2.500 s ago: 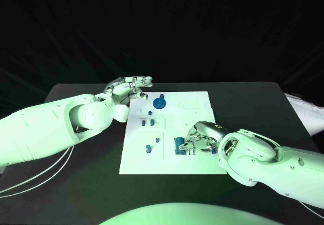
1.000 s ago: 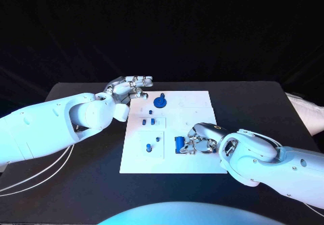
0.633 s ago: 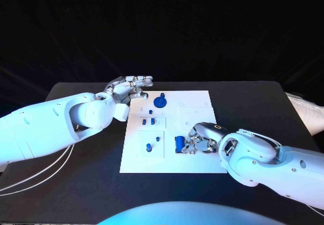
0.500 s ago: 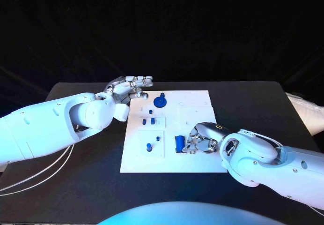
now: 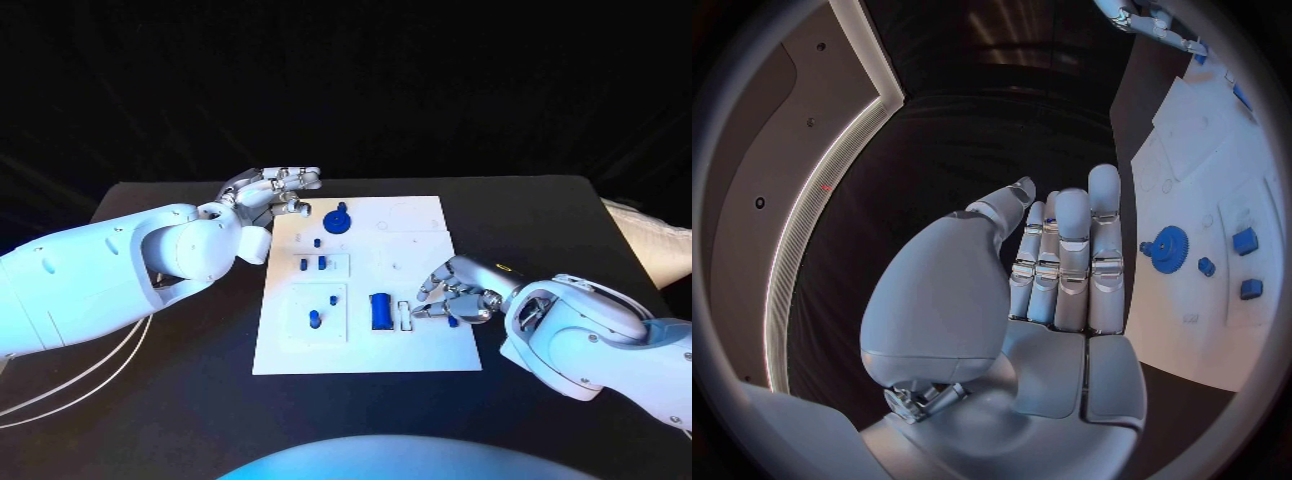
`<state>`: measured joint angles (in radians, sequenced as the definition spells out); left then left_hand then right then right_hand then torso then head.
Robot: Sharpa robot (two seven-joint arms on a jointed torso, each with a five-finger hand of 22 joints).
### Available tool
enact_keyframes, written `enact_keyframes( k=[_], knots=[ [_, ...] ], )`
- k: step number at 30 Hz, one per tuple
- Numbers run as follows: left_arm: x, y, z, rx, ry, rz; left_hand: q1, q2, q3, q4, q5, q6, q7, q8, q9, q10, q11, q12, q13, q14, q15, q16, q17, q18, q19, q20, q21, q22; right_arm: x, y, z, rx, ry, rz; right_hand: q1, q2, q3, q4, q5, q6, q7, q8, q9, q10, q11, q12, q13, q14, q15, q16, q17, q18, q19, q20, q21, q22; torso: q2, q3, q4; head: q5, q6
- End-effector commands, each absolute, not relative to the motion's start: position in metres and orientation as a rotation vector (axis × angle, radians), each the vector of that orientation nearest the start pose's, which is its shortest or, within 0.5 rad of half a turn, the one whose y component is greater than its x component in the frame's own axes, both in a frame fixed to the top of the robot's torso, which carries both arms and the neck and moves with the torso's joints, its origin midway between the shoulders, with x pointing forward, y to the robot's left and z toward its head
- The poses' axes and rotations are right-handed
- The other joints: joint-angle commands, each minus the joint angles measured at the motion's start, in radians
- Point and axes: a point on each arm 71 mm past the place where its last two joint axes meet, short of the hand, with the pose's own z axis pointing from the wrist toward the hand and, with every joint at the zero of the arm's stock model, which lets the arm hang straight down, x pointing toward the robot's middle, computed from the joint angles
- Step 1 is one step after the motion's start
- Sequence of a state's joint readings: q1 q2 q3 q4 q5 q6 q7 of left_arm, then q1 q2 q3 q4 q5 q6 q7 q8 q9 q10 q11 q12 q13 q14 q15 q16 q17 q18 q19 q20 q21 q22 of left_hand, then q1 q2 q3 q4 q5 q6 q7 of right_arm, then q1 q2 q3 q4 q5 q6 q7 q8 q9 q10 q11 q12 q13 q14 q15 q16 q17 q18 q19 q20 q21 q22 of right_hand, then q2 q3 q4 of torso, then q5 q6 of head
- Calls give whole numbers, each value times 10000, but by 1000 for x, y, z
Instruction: Assemble the parts on the task board
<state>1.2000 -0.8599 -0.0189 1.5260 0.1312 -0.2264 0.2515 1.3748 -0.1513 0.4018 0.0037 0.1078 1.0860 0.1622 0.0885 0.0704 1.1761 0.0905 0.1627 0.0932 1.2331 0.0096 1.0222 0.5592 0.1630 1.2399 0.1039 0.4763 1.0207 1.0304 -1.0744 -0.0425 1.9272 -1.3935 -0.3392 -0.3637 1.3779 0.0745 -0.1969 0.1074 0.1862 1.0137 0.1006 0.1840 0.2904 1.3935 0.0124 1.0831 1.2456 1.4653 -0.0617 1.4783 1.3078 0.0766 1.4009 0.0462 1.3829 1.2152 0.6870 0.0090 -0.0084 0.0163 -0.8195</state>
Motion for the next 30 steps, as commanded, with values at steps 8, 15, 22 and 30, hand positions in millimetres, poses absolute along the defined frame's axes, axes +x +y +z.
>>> enact_keyframes(
  k=[8,15,22,30],
  knots=[
    [489,210,-181,-13208,15243,-16078,1,77,-50,3,43,-94,11,55,-14,-70,8,54,14,-118,-10,-52,-48,190,-38,44,-54,-33,379,-245,-220,396,18961,4371,-124,64,-8,165,94,431,-43,-117,-238,79,11,47,-46,733,67,27,948,-29,45,88,53,105,13,19,-25,-317,133],
    [490,208,-182,-13205,15282,-16097,1,77,-50,3,43,-94,11,55,-14,-70,8,54,14,-118,-10,-52,-48,190,-38,44,-54,-33,380,-255,-226,434,19382,3268,-281,46,-53,305,107,612,-94,-128,-287,81,-29,-4,-83,724,36,1,909,-25,39,67,41,90,14,0,11,-461,135],
    [490,208,-183,-13221,15293,-16087,1,77,-50,3,43,-94,11,55,-14,-70,8,54,14,-118,-10,-52,-48,190,-38,44,-54,-33,381,-252,-233,462,19644,3008,-383,-2,-98,399,126,671,-106,-162,-325,81,-39,-34,-102,721,23,-11,894,-22,32,53,30,75,15,16,30,-452,125],
    [489,209,-183,-13233,15301,-16076,1,77,-50,3,43,-94,11,55,-14,-70,8,54,14,-118,-10,-52,-48,190,-38,44,-54,-33,379,-244,-242,363,19923,3079,-433,-3,-109,458,156,726,-120,-169,-341,85,-49,-39,-105,721,16,-13,893,-22,32,46,27,74,17,15,17,-401,99]
  ],
)
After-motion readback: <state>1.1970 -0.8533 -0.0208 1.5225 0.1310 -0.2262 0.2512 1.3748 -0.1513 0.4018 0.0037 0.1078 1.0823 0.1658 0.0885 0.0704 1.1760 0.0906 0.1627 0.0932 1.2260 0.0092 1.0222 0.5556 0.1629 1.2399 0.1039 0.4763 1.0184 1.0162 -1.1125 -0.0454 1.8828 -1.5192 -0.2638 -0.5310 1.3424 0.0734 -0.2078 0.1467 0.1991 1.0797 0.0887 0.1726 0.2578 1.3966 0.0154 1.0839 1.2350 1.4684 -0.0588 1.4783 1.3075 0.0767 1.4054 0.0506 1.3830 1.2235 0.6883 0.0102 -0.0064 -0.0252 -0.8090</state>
